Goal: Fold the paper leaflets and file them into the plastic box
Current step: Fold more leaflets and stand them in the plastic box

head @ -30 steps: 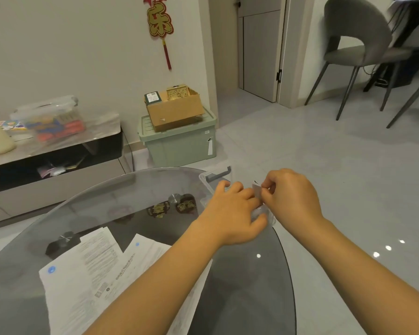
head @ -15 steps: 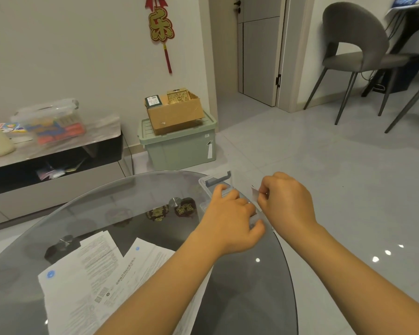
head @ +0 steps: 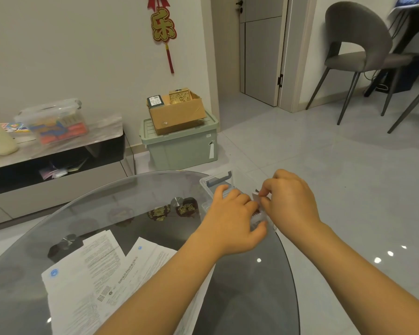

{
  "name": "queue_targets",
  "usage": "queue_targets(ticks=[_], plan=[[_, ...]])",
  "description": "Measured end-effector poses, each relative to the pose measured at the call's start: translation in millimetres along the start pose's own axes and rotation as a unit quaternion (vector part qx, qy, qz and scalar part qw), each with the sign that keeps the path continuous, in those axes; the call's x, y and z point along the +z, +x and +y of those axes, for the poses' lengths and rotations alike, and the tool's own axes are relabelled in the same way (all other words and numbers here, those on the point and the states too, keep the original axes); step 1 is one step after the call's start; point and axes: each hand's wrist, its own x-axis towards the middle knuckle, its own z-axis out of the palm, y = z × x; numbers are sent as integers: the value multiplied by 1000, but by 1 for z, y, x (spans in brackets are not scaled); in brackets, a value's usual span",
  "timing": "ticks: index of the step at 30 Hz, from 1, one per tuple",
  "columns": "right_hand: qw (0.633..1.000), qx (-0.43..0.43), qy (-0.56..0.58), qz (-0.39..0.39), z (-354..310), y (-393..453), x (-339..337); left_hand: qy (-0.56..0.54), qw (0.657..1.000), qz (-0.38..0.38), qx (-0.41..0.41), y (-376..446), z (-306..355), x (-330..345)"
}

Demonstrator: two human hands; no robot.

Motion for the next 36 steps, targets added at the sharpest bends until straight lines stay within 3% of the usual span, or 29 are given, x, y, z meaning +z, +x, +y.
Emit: queue_targets(ticks=[3, 8, 14, 20, 25, 31, 36], plan=[[998, -6, -18, -57, 0, 1, -5, -16, 1000, 11, 5, 0, -3, 1], [990, 16, 79, -115, 7, -1, -11, -35, 999, 11, 11, -1, -2, -1], [975, 76, 205, -49, 16, -2, -15, -32, 999, 2, 11, -3, 0, -3], [975, 63, 201, -71, 17, -4, -12, 34, 996, -80, 0, 5, 3, -8], [972, 70, 211, -81, 17, -4, -15, 35, 996, -82, -28, 3, 5, -14], [987, 1, 159, -22, 14, -19, -24, 52, 996, -52, -54, -24, 9, -39], [980, -57, 191, -25, -2, -40, -30, 30, 996, -28, -83, -79, 18, -60]])
